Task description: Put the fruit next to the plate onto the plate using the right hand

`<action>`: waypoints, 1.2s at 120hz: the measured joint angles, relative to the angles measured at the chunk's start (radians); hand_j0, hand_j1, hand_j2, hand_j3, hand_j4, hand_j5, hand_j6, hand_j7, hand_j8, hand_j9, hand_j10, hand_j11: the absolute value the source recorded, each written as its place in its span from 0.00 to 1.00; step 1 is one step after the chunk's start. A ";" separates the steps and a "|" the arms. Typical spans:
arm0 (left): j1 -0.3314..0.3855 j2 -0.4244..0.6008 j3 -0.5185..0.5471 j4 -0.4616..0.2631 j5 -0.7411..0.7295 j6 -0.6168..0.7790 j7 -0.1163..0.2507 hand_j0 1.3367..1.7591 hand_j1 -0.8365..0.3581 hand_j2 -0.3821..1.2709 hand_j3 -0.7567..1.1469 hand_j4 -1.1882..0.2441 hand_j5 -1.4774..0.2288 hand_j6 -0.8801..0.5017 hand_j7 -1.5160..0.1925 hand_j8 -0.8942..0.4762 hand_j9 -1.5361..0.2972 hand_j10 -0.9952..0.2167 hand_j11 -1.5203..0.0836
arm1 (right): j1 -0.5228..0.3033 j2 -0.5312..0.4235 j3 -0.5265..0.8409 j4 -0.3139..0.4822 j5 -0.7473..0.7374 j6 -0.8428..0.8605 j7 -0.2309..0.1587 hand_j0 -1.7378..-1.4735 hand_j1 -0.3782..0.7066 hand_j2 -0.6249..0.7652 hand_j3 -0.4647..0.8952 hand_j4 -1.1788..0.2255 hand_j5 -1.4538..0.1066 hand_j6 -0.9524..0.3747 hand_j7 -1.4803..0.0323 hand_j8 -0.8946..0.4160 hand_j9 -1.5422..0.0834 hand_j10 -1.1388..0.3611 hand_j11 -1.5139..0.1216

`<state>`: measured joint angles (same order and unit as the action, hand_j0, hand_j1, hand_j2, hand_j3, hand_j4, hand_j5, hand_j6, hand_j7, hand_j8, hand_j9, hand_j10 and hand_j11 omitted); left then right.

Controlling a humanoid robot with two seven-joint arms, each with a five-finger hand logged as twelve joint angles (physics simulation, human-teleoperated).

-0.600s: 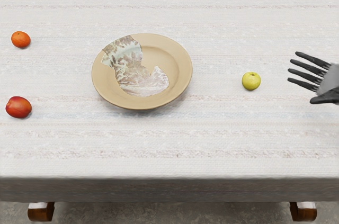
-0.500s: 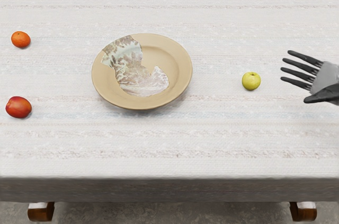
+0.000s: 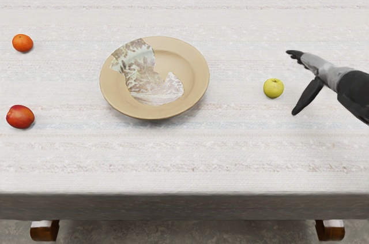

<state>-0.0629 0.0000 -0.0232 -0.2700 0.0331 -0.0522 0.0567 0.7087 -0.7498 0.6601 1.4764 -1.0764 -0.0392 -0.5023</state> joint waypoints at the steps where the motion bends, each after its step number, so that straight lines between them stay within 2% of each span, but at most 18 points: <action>1: 0.000 0.000 0.000 0.000 0.000 0.000 0.000 0.76 0.99 0.23 0.40 0.83 0.87 0.64 0.89 0.65 0.84 0.82 0.95 | 0.002 0.004 -0.006 -0.002 -0.004 -0.014 -0.002 0.30 0.05 0.45 0.34 0.82 0.91 0.70 0.96 0.66 0.93 0.74 0.91; 19: 0.000 0.000 0.000 0.000 0.000 0.000 0.000 0.76 0.99 0.23 0.40 0.83 0.87 0.64 0.89 0.65 0.84 0.82 0.95 | 0.035 0.108 -0.102 -0.072 -0.043 -0.142 -0.020 0.30 0.07 0.45 0.34 0.81 0.90 0.69 0.95 0.65 0.92 0.73 0.90; 49: 0.000 0.000 0.000 0.000 0.000 0.000 0.000 0.76 0.99 0.23 0.40 0.83 0.87 0.64 0.89 0.65 0.84 0.82 0.95 | 0.088 0.252 -0.155 -0.272 -0.053 -0.199 -0.018 0.30 0.23 0.42 0.34 0.71 0.78 0.58 0.82 0.54 0.80 0.63 0.78; 63: 0.000 0.000 0.000 0.000 0.000 0.000 0.000 0.76 0.99 0.23 0.40 0.83 0.87 0.64 0.89 0.65 0.84 0.82 0.95 | 0.100 0.280 -0.165 -0.326 -0.054 -0.220 -0.017 0.30 0.30 0.42 0.34 0.66 0.73 0.53 0.77 0.49 0.75 0.59 0.73; 112: 0.000 0.000 0.000 0.000 0.000 0.000 0.000 0.76 0.99 0.23 0.40 0.83 0.87 0.64 0.89 0.65 0.84 0.82 0.95 | 0.110 0.310 -0.181 -0.344 -0.047 -0.200 -0.022 0.30 0.53 0.40 0.34 0.51 0.54 0.36 0.58 0.34 0.58 0.45 0.56; 130: 0.000 0.000 0.000 0.000 0.000 0.000 0.000 0.76 0.99 0.23 0.40 0.83 0.87 0.64 0.89 0.65 0.84 0.82 0.95 | 0.119 0.302 -0.174 -0.322 -0.041 -0.180 -0.024 0.30 0.56 0.51 0.34 0.46 0.48 0.34 0.52 0.34 0.52 0.40 0.50; 144: 0.000 0.000 0.000 0.000 0.000 0.000 0.000 0.76 0.99 0.23 0.40 0.83 0.87 0.64 0.89 0.65 0.84 0.82 0.95 | 0.131 0.295 -0.169 -0.303 -0.037 -0.171 -0.025 0.30 0.57 0.55 0.34 0.44 0.46 0.34 0.49 0.34 0.50 0.38 0.48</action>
<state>-0.0629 0.0000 -0.0231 -0.2700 0.0330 -0.0522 0.0567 0.8397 -0.4547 0.4912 1.1729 -1.1129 -0.2105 -0.5277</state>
